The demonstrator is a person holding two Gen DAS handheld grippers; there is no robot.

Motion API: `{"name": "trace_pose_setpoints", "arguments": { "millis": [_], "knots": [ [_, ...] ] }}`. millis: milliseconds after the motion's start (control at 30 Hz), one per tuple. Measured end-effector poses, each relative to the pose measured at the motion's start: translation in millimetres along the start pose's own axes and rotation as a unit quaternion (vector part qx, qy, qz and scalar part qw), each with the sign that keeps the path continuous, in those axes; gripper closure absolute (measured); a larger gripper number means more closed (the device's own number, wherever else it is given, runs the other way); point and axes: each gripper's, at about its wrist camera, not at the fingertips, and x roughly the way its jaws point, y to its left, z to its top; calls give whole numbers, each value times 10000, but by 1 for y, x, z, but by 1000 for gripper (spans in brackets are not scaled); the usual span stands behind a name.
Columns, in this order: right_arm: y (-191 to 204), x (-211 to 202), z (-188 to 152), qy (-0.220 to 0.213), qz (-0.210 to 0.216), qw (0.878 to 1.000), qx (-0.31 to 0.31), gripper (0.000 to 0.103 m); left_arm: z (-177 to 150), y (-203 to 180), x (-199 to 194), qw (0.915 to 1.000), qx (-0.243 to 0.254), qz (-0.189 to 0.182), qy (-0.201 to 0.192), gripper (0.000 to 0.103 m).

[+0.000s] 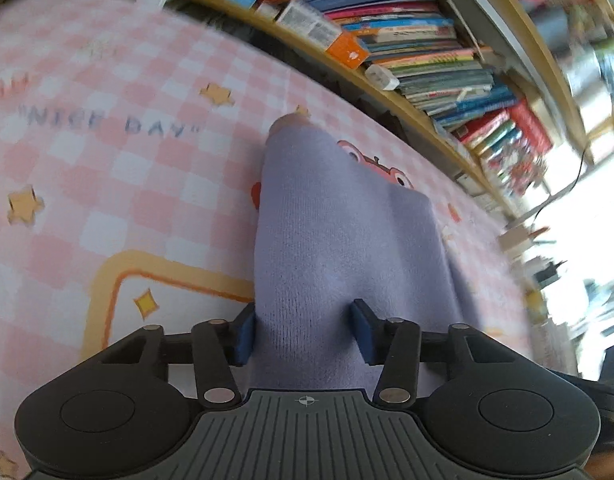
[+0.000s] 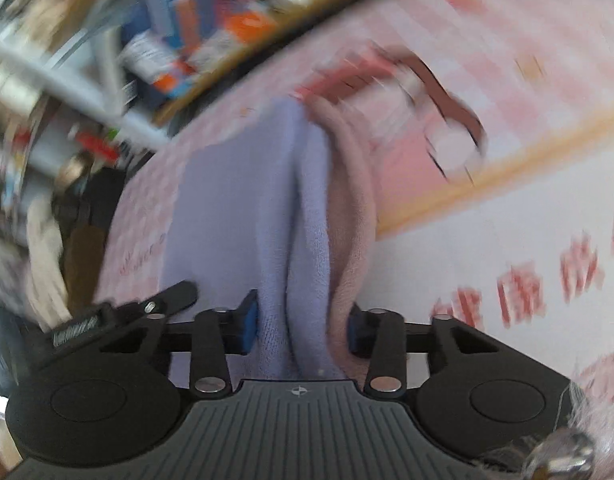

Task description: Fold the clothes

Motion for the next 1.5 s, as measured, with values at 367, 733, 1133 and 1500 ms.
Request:
{"name": "trace_pose_setpoints", "arguments": {
  "millis": [367, 733, 1133, 1500],
  "knots": [
    [-31, 1, -4, 376, 166, 9983, 416, 50, 0, -3, -12, 9993, 323, 125, 115, 49],
    [-33, 11, -3, 606, 513, 9947, 656, 55, -7, 4, 5, 9992, -198, -217, 273, 43],
    [10, -18, -11, -67, 235, 9959, -876, 69, -11, -24, -22, 9993, 261, -41, -263, 59],
    [4, -43, -14, -321, 315, 9936, -1033, 69, -20, -50, -35, 9978, 387, -53, -530, 59]
  ]
}}
